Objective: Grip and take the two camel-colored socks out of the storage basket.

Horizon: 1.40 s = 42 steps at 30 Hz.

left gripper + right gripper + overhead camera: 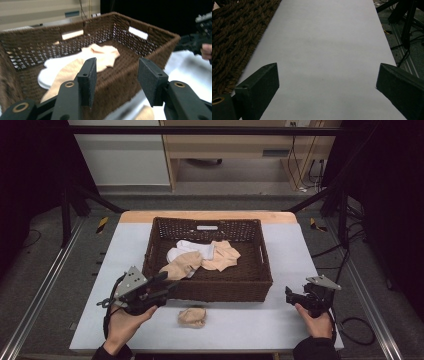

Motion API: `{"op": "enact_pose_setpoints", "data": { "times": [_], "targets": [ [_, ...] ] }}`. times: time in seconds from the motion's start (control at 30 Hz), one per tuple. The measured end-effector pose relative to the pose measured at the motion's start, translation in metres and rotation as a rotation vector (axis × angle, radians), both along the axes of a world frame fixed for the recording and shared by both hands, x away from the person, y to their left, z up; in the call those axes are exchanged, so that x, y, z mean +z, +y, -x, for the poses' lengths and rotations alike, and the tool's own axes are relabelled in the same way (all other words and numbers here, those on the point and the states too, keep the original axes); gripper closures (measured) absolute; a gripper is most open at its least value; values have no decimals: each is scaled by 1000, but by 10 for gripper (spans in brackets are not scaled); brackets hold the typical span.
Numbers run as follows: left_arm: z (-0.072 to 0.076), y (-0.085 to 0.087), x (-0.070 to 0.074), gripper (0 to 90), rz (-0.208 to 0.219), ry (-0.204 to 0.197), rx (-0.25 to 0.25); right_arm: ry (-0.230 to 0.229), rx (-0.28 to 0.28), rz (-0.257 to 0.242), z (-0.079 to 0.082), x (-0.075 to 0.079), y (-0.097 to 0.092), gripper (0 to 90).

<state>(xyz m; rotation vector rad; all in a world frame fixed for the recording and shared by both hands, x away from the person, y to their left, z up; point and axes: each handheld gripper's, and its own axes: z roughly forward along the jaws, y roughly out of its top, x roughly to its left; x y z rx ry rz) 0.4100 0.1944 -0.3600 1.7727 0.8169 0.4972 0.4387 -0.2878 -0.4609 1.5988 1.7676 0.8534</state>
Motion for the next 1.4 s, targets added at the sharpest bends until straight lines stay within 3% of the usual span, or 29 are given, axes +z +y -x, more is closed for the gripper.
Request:
{"op": "enact_pose_setpoints", "data": {
  "times": [0.27,0.53,0.7,0.83,1.0,1.17,1.4],
  "targets": [
    [-30,-4,15,492,11,1,41,-6,3,-6,-1,0,-1,45],
    [-66,-10,23,496,-33,24,87,-11,5,-3,-1,1,-3,46],
    [-83,-14,26,500,-40,37,127,-15,6,-8,0,1,-2,45],
    [-96,-16,32,499,-32,31,135,-19,4,-14,0,1,-3,43],
    [-113,-17,36,495,-55,22,165,-19,1,-22,0,2,-3,41],
    [-132,-20,29,486,-62,23,182,-20,5,-18,0,1,-3,40],
    [-156,-29,5,485,-137,63,188,-24,9,-10,-1,1,-3,43]
  ]
}}
